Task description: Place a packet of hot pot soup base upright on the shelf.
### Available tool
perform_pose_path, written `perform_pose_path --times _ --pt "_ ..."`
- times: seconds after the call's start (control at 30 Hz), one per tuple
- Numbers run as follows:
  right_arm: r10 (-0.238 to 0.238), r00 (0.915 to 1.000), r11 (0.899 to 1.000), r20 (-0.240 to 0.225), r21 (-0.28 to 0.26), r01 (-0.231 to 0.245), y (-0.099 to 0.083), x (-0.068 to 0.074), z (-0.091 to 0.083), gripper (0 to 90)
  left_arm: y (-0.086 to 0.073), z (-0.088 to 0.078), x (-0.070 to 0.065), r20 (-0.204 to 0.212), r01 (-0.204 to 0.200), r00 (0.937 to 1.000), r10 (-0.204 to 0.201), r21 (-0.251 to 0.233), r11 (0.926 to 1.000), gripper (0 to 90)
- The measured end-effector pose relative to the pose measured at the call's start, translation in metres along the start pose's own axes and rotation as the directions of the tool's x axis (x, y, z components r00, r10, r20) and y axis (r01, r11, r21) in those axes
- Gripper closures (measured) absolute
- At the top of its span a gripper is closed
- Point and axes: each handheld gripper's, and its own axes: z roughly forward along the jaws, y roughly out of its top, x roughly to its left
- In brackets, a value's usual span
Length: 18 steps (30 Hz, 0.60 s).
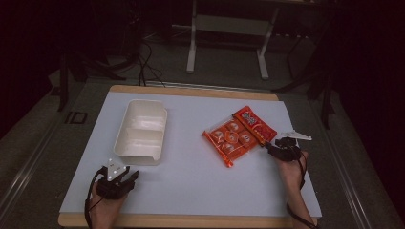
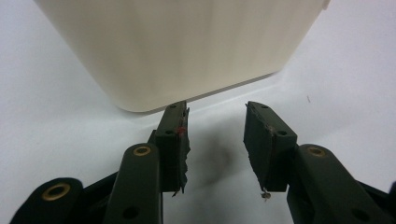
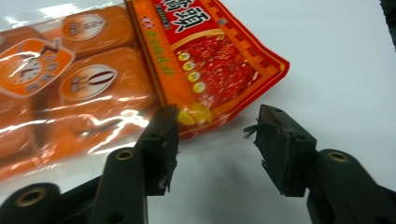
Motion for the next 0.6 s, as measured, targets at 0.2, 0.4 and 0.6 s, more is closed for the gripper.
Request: perform_pose_path --times 0.2,0.4,0.6 --pt "0.045 0.999 0.999 0.002 0.009 -0.045 0.007 -0.007 0.012 45.0 0.0 0.001 -0.001 0.001 -0.004 1.0 0.004 0.004 1.0 59.7" --pt "0.086 0.9962 0.996 0.015 0.003 -0.086 0.015 -0.014 0.023 41.6 0.0 0.002 -0.001 0.004 -0.004 1.0 0.004 0.003 1.0 59.7" --pt "0.096 0.9953 0.995 -0.001 0.007 -0.096 0.023 -0.021 0.032 41.3 0.001 0.003 -0.001 0.006 -0.007 1.0 0.007 0.003 1.0 59.6"
